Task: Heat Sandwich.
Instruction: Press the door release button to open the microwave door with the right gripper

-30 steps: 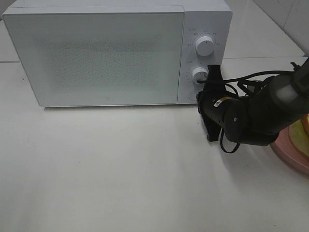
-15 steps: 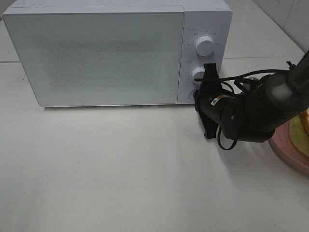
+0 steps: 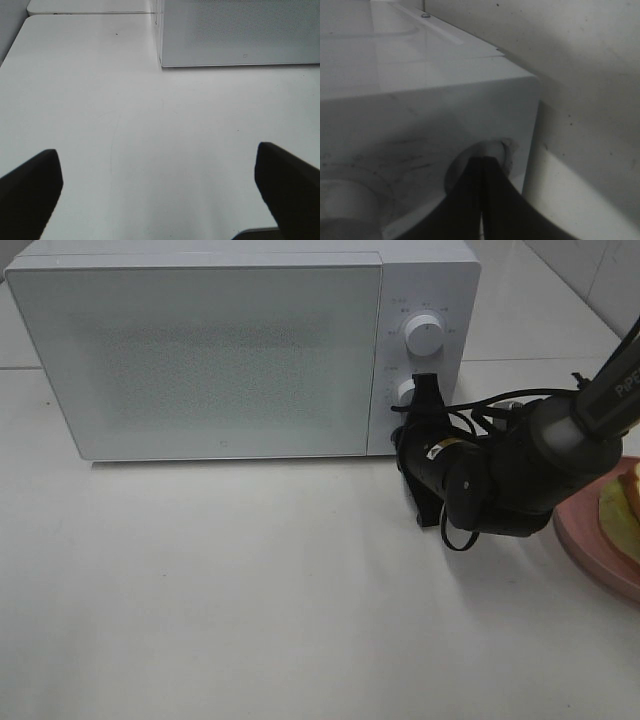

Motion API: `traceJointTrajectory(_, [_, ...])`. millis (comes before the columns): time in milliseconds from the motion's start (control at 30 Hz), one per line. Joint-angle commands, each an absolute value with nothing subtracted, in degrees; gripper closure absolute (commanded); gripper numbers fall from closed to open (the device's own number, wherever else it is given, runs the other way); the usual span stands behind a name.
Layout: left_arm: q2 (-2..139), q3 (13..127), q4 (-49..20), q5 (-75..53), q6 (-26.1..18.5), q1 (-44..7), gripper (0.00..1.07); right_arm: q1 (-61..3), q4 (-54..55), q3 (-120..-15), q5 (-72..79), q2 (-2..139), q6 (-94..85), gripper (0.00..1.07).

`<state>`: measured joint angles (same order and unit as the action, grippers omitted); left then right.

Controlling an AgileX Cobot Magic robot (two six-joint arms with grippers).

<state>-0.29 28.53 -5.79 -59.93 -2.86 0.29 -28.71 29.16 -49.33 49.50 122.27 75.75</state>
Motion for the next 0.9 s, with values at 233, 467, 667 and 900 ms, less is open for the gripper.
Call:
traceJointTrajectory(233, [-1.89, 28.3, -6.07, -59.47, -2.58, 0.46, 0.01, -28.02, 30.6, -56.21, 65.32, 121.93, 72.71, 1.07])
traceJointTrajectory(467, [-1.89, 28.3, -5.9, -59.47, -2.58, 0.46, 0.01, -26.64, 30.88, -60.85, 66.75, 123.99, 71.51, 1.07])
traceJointTrajectory(667, [-1.89, 28.3, -5.56, -59.47, -2.58, 0.46, 0.01, -26.64, 30.71, -61.36, 66.06, 124.1, 70.42, 1.07])
traceJointTrajectory(900, [-1.89, 28.3, -5.44, -59.47, -2.58, 0.46, 0.01, -26.64, 30.83, -61.36, 63.77, 124.1, 70.47, 1.07])
